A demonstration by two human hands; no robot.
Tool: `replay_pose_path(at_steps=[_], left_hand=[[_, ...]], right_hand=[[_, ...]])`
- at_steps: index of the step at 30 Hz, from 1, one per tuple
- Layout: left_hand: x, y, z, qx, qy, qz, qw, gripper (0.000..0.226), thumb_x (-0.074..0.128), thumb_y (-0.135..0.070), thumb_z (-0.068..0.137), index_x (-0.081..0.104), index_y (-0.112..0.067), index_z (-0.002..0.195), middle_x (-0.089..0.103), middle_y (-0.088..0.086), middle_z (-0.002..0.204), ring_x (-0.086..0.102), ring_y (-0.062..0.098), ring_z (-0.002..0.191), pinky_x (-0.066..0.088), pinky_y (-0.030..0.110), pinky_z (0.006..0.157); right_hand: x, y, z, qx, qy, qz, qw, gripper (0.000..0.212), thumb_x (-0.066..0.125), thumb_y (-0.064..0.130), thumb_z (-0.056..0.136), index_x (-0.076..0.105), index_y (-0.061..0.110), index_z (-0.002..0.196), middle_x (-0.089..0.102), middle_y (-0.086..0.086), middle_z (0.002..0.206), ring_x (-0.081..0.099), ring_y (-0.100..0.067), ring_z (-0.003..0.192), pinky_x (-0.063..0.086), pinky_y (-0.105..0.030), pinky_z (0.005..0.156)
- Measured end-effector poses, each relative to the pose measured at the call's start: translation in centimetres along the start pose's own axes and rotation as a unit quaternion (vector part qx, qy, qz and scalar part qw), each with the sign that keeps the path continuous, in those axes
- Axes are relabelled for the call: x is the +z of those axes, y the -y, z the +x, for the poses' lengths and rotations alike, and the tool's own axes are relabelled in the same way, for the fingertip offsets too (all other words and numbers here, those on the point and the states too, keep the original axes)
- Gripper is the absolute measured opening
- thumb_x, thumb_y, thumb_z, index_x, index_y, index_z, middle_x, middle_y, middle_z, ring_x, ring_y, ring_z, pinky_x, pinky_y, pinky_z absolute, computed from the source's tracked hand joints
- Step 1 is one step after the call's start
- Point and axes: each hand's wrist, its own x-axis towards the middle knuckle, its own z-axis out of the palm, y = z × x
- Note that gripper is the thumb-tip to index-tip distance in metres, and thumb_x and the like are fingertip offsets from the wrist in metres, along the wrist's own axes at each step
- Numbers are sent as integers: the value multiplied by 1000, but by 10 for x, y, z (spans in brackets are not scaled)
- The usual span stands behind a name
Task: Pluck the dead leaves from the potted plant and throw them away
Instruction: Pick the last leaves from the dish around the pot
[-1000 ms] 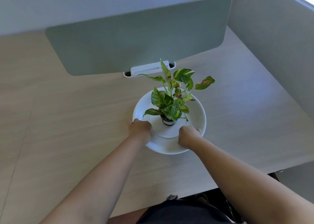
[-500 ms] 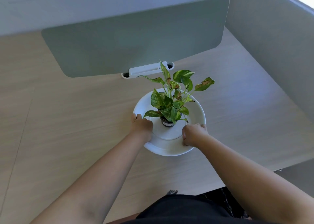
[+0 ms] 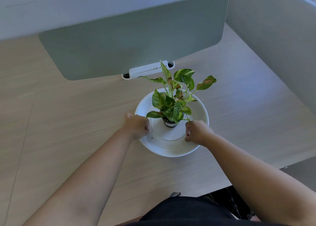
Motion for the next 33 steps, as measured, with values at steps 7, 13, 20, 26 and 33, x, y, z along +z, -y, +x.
replay_pose_path(at_steps=[7,13,20,26,33], left_hand=[[16,-14,-2,16,27,-26,999,26,43,-10,78,59,-28,68,56,-14,69,52,12,77,16,34,81],[23,-20,-3,62,0,101,993,25,40,0,73,39,-20,59,31,-5,58,38,22,69,22,37,81],[21,-25,-7,36,0,94,995,24,37,0,71,41,-19,58,30,-5,56,40,23,72,23,37,79],[11,-15,-12,16,18,55,998,20,42,-7,79,57,-8,67,47,-4,54,36,20,76,23,36,85],[23,-19,-7,65,-7,127,990,23,41,-1,78,46,-17,63,31,-5,59,40,23,80,23,37,81]], right_hand=[[-1,-1,0,-10,-7,40,999,22,61,10,73,46,21,61,53,5,70,50,-18,69,43,-26,56],[-1,-3,-1,-17,-12,60,998,22,59,8,74,45,19,62,50,5,68,48,-18,67,40,-25,54],[-2,-5,-3,-26,-22,86,996,24,60,6,73,44,19,61,47,7,65,45,-16,64,39,-24,53],[0,-6,-2,-24,-25,97,995,22,62,7,73,46,18,63,48,8,66,44,-10,60,38,-21,52],[5,-3,-2,-31,-19,102,994,20,61,7,72,47,18,64,51,6,68,47,-16,65,38,-24,53]])
